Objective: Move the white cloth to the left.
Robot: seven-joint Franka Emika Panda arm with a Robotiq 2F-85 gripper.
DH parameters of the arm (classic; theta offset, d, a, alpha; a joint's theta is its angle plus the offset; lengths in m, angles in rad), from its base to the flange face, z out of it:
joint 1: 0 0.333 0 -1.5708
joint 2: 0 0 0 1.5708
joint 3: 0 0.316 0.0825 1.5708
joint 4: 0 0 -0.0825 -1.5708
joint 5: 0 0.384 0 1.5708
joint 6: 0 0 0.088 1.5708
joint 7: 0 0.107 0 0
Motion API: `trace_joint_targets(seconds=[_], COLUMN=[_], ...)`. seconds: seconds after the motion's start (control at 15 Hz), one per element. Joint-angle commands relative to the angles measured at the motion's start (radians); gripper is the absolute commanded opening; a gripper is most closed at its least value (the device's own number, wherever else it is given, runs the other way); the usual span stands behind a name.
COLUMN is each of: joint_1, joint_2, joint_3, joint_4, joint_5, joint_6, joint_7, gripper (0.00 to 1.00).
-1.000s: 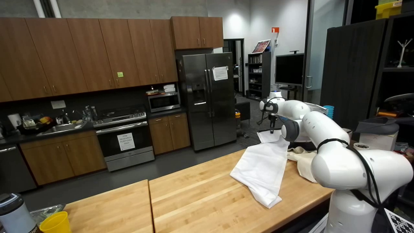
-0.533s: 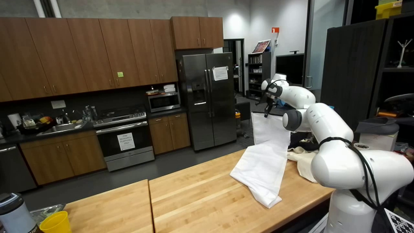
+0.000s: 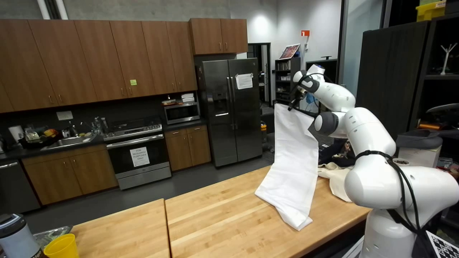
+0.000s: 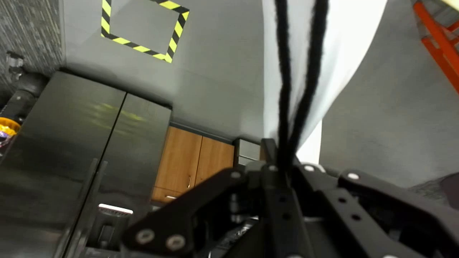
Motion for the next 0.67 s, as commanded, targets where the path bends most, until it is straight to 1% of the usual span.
trace_joint_targets(seconds=[0.0,0.4,0.6], joint_1=[0.005,0.046,0.069], joint_2=[-0.031,-0.053,-0.055], joint_3=[0.023,0.028,0.032], joint_4=[0.0,0.0,0.0], joint_5=[0.017,0.005,0.005], joint_6=[0.04,0.094,0.131], joint_7=[0.005,-0.057,-0.125], gripper=[0.01,0.01,0.01])
